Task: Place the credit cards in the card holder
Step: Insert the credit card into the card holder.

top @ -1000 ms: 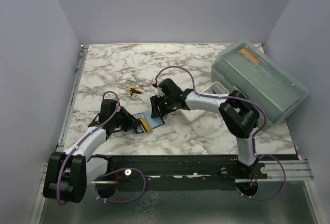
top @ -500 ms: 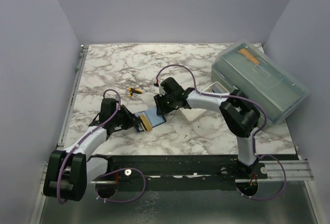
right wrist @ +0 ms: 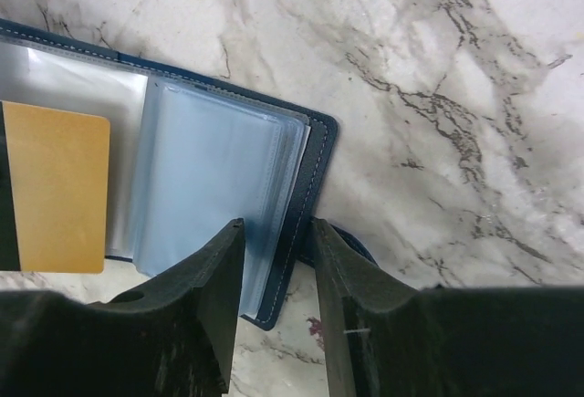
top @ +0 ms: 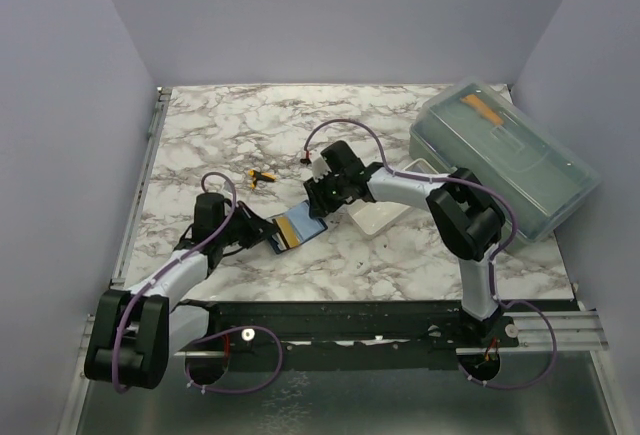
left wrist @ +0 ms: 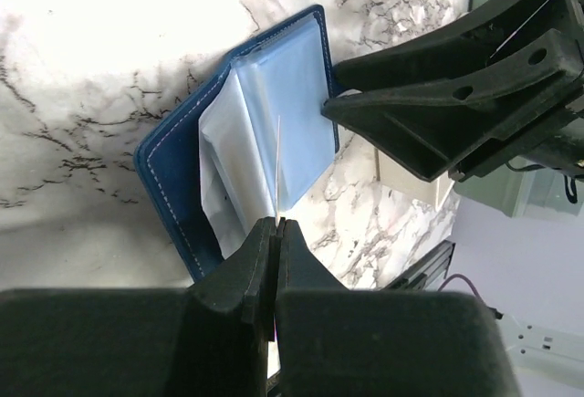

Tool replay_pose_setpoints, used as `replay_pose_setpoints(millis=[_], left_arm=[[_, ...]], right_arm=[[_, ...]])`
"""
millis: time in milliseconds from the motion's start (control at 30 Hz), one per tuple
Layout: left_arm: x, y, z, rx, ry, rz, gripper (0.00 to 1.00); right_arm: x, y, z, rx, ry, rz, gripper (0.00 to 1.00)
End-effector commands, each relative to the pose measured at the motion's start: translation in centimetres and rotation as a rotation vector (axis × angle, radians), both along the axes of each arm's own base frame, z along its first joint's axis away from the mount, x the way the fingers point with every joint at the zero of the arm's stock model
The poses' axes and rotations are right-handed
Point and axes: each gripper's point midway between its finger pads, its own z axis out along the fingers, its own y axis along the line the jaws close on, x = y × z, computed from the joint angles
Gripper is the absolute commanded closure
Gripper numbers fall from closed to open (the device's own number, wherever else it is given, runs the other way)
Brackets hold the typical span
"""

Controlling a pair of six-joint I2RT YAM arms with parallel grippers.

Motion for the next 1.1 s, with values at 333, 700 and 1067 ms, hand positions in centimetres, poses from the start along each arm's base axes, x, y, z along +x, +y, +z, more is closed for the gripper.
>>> replay_pose_setpoints(millis=[333,700,1067], left_arm=[[0.0,-1.4,-0.9,-0.096,0.133,-0.035,1.00],[0.7,-2.0,-1.0,-0.123,0.123,-0.088,1.00],[1.9,-1.9,-1.5,-0.099,0.104,-0.092,1.00]], right_arm=[[-1.0,-3.7,-5.3,-0.138,0.083,0.041,0.62],[-1.0,-3.5,-5.5,-0.133,0.097,0.055,0.65],[-1.3,-3.5,-6.1,-0.135,0.115,0.068,0.67]])
